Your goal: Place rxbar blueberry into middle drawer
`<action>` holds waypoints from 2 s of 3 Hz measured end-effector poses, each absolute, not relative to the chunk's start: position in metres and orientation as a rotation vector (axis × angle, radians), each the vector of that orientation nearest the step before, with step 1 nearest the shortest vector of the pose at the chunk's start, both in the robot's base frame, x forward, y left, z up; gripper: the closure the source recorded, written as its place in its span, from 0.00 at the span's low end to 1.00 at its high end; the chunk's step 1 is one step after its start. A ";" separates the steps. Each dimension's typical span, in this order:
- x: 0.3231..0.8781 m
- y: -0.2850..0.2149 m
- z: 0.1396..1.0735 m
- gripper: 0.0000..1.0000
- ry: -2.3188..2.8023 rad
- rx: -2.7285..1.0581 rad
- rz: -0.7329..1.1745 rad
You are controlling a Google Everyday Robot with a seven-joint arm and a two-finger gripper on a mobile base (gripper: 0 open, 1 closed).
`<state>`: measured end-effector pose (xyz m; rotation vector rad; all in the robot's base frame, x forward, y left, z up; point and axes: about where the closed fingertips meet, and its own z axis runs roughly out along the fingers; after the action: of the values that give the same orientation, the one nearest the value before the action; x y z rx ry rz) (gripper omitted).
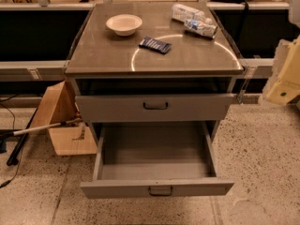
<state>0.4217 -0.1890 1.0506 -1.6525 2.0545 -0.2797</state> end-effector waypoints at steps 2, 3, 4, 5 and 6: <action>0.419 -0.185 1.058 0.00 2.023 -1.646 -0.275; 0.433 -0.190 1.056 0.00 1.968 -1.598 -0.185; 0.444 -0.188 1.051 0.00 1.878 -1.575 -0.039; 0.468 -0.160 1.053 0.00 1.713 -1.529 0.151; 0.487 -0.147 1.056 0.00 1.649 -1.495 0.160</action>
Offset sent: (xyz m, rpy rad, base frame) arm 0.0019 -0.0004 -0.0012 0.0332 -0.0049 0.0151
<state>0.4869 -0.1472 1.0555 -1.4945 1.6491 0.1601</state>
